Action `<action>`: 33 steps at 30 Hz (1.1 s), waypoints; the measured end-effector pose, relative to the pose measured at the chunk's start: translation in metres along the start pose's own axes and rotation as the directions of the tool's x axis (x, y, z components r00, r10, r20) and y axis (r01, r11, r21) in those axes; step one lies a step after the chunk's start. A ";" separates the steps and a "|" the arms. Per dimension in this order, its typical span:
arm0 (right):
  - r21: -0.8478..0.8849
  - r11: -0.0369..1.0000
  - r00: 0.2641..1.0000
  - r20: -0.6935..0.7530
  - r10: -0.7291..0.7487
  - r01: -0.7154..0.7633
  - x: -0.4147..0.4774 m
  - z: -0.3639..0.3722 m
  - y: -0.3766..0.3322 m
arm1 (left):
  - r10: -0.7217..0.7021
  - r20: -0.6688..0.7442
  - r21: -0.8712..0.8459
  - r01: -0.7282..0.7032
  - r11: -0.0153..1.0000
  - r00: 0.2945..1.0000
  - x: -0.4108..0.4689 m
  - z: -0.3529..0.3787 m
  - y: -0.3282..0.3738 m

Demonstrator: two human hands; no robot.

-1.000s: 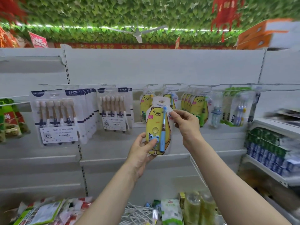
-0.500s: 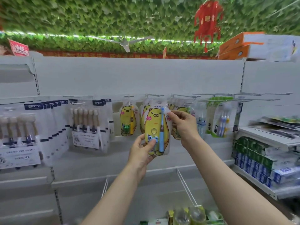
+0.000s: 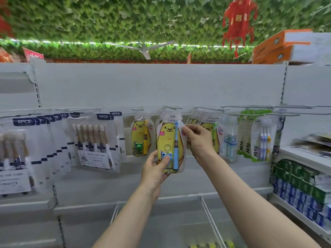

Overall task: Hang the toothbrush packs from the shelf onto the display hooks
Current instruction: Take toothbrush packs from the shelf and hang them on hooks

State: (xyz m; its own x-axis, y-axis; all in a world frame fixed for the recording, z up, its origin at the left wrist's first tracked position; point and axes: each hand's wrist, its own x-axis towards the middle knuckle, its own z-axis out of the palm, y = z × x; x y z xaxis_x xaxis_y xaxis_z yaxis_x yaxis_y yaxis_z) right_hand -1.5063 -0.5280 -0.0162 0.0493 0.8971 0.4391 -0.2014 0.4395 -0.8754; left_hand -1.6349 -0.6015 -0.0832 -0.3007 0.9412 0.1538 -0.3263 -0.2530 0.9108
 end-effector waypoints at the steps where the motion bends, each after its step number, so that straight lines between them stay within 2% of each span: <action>1: -0.004 1.000 1.000 0.003 -0.003 0.003 0.004 0.002 0.003 | 0.002 -0.011 0.003 -0.002 1.000 1.000 0.006 0.001 -0.001; 13: -0.039 0.999 0.999 0.022 -0.032 0.033 0.053 0.014 0.036 | 0.039 -0.082 0.027 -0.037 0.999 0.996 0.052 0.005 -0.015; 22: 0.014 0.999 0.998 0.048 -0.052 0.051 0.058 0.015 0.046 | 0.090 -0.110 0.055 -0.085 0.995 0.990 0.063 0.002 -0.022; 33: -0.018 0.999 0.999 0.006 -0.041 0.041 0.054 0.022 0.040 | 0.094 -0.148 0.091 -0.081 0.993 0.984 0.069 0.004 -0.024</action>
State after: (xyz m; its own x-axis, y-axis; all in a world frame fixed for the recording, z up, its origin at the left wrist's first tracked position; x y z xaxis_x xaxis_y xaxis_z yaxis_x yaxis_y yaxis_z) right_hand -1.5335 -0.4625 -0.0228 0.0514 0.8782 0.4756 -0.1819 0.4765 -0.8601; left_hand -1.6445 -0.5297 -0.0934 -0.4598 0.8695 0.1804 -0.2183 -0.3075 0.9262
